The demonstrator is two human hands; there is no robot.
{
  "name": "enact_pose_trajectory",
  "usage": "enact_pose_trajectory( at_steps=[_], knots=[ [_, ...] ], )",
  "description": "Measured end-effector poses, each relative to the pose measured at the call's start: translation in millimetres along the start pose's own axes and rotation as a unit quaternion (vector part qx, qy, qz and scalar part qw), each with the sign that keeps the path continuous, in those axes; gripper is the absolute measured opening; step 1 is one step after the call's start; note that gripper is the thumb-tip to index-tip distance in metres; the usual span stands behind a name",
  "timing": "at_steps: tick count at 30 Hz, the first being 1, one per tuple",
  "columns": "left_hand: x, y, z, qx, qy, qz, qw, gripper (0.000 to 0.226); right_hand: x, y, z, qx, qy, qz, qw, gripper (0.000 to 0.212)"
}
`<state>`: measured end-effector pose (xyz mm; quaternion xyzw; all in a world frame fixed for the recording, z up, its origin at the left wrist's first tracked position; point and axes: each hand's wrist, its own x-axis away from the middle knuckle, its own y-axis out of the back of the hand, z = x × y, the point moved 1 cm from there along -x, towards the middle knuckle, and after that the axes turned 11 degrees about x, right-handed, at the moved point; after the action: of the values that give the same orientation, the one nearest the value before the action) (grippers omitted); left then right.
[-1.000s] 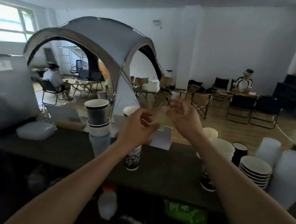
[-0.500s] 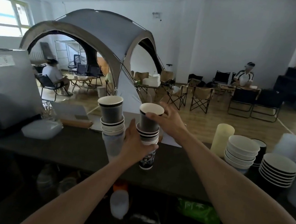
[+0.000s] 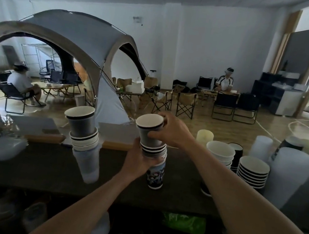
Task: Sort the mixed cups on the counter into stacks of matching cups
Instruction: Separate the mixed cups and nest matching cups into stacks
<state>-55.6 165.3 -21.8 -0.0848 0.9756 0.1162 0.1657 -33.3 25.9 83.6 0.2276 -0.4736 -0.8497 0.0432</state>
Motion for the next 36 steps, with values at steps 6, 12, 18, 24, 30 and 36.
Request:
enact_pose_trajectory(
  at_steps=[6,12,18,24,30,36],
  knots=[
    [-4,-54,-13,0.011,-0.020,0.073,0.997,0.081,17,36,-49,0.064,-0.024,-0.023,0.997,0.078],
    [-6,-69,-17,-0.016,-0.011,0.112,0.994,0.101,29,54,-67,0.054,-0.019,-0.044,0.997,0.058],
    [-14,-76,-43,0.054,-0.021,0.063,0.996,0.099,25,57,-69,0.005,-0.010,-0.041,0.999,0.080],
    [-15,-76,-47,0.035,-0.051,0.053,0.997,0.079,22,85,-65,-0.155,-0.026,-0.099,0.983,0.065],
    [-19,-72,-44,0.024,-0.038,0.038,0.998,0.091,33,173,-109,-0.053,-0.087,-0.235,0.967,0.070],
    [-24,-90,-47,0.018,-0.036,0.020,0.999,0.081,56,148,-185,0.085,-0.226,-0.064,0.968,0.074]
  ],
)
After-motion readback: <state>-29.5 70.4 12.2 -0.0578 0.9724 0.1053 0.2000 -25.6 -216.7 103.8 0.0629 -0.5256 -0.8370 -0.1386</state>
